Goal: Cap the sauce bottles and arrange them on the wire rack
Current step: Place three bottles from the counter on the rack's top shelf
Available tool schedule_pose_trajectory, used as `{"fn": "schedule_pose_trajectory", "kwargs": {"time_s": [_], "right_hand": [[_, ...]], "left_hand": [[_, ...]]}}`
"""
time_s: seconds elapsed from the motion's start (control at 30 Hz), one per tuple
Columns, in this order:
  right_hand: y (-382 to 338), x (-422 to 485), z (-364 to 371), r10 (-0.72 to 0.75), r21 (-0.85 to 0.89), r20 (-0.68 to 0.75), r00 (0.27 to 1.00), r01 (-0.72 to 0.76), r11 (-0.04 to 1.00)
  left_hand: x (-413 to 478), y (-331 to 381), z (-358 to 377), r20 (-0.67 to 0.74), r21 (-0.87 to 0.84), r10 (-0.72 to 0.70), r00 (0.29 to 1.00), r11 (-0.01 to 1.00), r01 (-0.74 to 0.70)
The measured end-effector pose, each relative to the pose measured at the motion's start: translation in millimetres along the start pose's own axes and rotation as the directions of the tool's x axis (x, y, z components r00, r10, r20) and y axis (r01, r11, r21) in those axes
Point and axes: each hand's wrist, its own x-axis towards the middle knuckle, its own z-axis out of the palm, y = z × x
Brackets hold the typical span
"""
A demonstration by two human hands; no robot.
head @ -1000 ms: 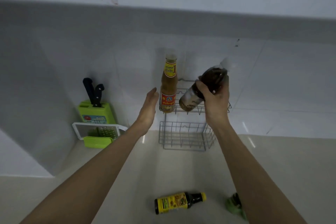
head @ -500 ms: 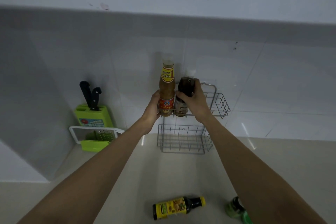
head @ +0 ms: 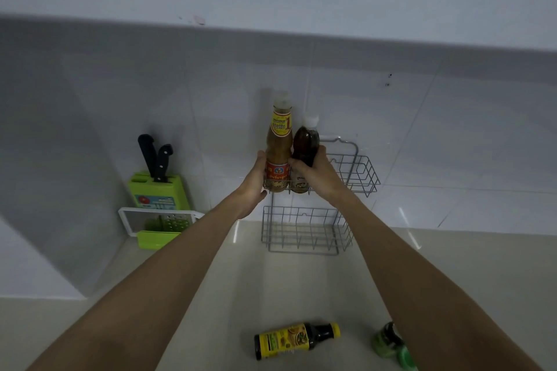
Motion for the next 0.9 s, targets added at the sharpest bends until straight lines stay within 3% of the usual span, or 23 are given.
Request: {"fn": "schedule_pose_trajectory", "kwargs": {"time_s": [0.07,0.13,0.2,0.27,0.33,0.4,0.43,0.5,0.57,0.67,0.8,0.87,0.9], "right_hand": [[3,-12,4,-0.114,-0.055,-0.202,0.973,0.105,0.993],[18,-31,12,-0.208,-0.142,-0.442,0.873,0.161,0.977],[41,-59,25,-0.199,-0.199,-0.492,0.847,0.113,0.974],[74,-87,36,-0.117,-0.343,-0.304,0.945,0.005,0.939],[114,-111,41,0.114,-0.54,0.049,0.992,-0.069,0.838],[147,-131,44,0.396,-0.704,0.344,0.851,-0.045,0.709],[160,-140,46,0.483,-0.774,0.421,0.768,0.026,0.633],[177,-156,51,0.54,-0.845,0.475,0.695,0.191,0.499],[184,-163,55,0.535,-0.861,0.493,0.686,0.295,0.415],[186,-160,60,0.496,-0.843,0.535,0.684,0.392,0.369],[196,-155,65,0.125,-0.796,0.583,0.803,0.534,0.284],[199,-156,66,0.138,-0.781,0.56,0.817,0.465,0.417],[200,-157,68,0.221,-0.797,0.509,0.832,0.359,0.486]], "left_hand": [[-4,-7,-1,-0.039,0.037,0.025,0.999,0.999,-0.023],[-8,-26,-8,-0.097,0.064,0.07,0.993,0.996,-0.064],[-15,-55,-18,-0.167,0.083,0.079,0.983,0.994,-0.065],[-25,-88,-26,-0.195,0.1,0.023,0.981,0.995,-0.004],[-36,-115,-31,-0.183,0.09,-0.065,0.981,0.993,0.082],[-46,-133,-37,-0.142,0.115,-0.139,0.98,0.981,0.156],[-50,-140,-41,-0.123,0.13,-0.168,0.978,0.974,0.184],[-57,-149,-48,-0.099,0.152,-0.208,0.973,0.963,0.221],[-60,-156,-55,-0.093,0.169,-0.237,0.967,0.953,0.249],[-59,-165,-62,-0.11,0.16,-0.274,0.955,0.944,0.289],[-54,-173,-64,-0.112,0.151,-0.296,0.948,0.938,0.311],[-52,-174,-64,-0.108,0.143,-0.308,0.945,0.936,0.322],[-50,-175,-64,-0.108,0.138,-0.314,0.943,0.935,0.327]]}}
